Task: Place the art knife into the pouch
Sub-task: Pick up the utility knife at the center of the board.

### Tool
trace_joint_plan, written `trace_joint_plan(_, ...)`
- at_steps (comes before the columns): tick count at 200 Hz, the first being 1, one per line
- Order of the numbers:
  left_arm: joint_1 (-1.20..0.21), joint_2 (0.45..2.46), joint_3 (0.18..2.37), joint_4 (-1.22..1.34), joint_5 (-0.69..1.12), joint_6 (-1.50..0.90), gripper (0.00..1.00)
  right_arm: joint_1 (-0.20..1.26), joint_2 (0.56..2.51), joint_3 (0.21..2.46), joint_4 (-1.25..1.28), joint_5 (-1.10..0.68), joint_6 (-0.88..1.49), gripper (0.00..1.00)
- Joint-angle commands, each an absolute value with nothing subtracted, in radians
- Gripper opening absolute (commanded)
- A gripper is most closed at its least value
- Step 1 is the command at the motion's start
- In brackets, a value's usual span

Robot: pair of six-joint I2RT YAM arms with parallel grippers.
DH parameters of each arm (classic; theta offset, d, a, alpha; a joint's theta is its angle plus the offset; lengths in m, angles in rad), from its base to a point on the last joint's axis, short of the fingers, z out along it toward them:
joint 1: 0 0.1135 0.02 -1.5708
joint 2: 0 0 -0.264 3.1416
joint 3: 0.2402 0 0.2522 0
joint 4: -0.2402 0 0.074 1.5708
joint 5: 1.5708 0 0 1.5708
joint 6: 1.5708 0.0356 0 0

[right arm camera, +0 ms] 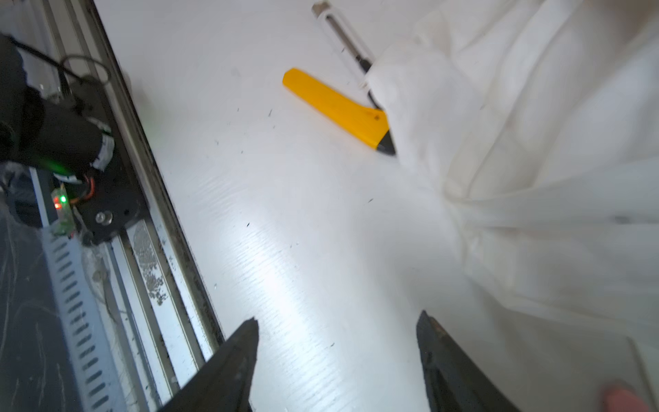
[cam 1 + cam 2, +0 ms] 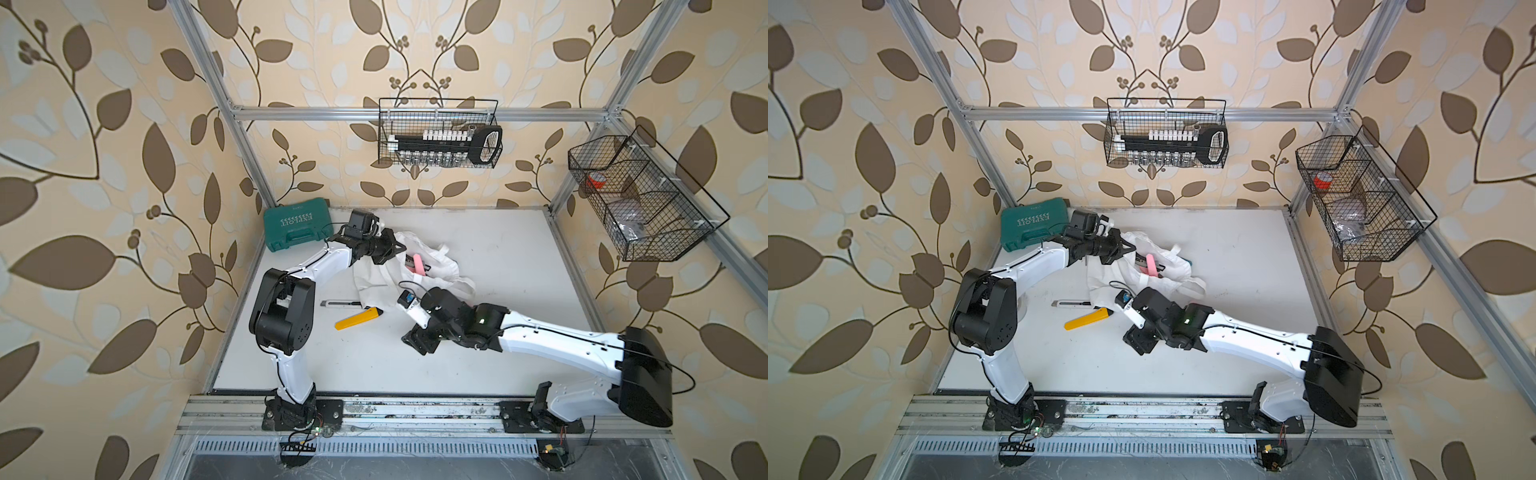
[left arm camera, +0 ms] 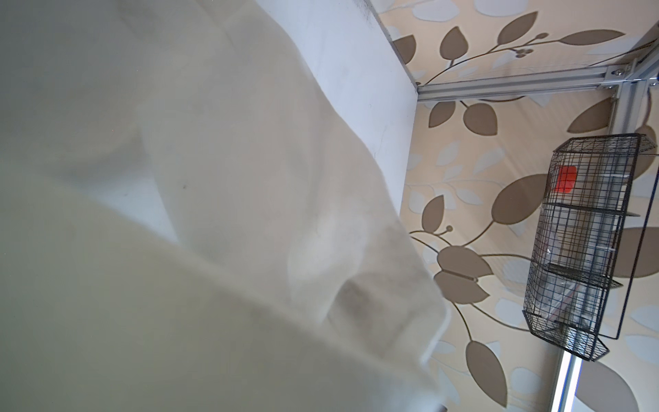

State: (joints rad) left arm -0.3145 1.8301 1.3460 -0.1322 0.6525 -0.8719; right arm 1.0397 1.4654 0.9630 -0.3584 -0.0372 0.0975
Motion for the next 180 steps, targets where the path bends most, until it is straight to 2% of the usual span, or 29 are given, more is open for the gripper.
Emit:
trace_joint_plan(1,-0.319,1.806,1.391,-0.133,0.672,-0.862,0.00,1.057,1.577,0.972,-0.244,-0.129,-0.001,0.73)
trace_joint_plan(61,-0.317,1.790,1.409,-0.155,0.675,-0.838,0.00,1.077,1.912,1.236,-0.244,-0.154,-0.192,0.74)
trace_joint_plan(140,-0.311,1.782,1.425,-0.176,0.678,-0.818,0.00,1.074,2.032,1.353,-0.212,-0.079,-0.391,0.75)
trace_joint_plan(180,-0.312,1.770,1.432,-0.190,0.678,-0.809,0.00,1.003,2.063,1.398,-0.188,-0.075,-0.429,0.76)
